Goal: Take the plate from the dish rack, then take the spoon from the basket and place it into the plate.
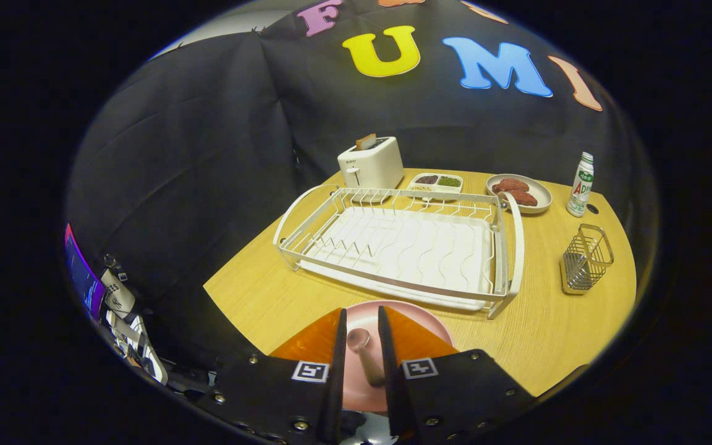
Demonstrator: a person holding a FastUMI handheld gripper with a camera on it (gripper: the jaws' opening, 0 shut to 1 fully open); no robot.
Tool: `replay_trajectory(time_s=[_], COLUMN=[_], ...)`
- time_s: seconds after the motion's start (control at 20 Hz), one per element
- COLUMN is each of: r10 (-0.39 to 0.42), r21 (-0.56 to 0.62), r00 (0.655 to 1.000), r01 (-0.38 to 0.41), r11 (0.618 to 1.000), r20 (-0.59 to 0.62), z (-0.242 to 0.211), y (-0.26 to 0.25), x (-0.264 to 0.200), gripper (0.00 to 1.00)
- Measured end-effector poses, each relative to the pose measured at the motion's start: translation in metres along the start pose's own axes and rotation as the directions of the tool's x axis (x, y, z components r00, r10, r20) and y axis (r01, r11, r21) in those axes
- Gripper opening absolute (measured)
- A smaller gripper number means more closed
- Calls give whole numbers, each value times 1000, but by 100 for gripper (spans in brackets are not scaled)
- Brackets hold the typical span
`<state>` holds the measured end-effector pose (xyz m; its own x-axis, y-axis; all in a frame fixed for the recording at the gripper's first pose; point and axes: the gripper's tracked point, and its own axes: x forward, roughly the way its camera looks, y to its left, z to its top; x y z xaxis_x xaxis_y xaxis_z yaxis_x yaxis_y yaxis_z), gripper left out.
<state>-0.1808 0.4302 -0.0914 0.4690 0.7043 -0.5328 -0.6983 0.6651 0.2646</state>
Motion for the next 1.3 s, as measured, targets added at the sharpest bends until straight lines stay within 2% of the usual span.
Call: replay_trajectory(time_s=[0.25, 0.4, 0.7, 1.0, 1.1, 1.3], r10=[-48, -106, -223, -322, -343, -380], r21=[10, 17, 31, 60, 79, 118], r00=[991, 962, 856, 716, 683, 640], r01=[47, 105, 236, 366, 387, 413], r11=[999, 994, 971, 929, 919, 903], r20=[122, 251, 466, 619, 645, 669], z=[44, 90, 170, 222, 228, 234], y=[-22, -43, -88, -127, -135, -152], x=[-30, -62, -130, -195, -210, -227], gripper=[29, 29, 30, 29, 29, 29])
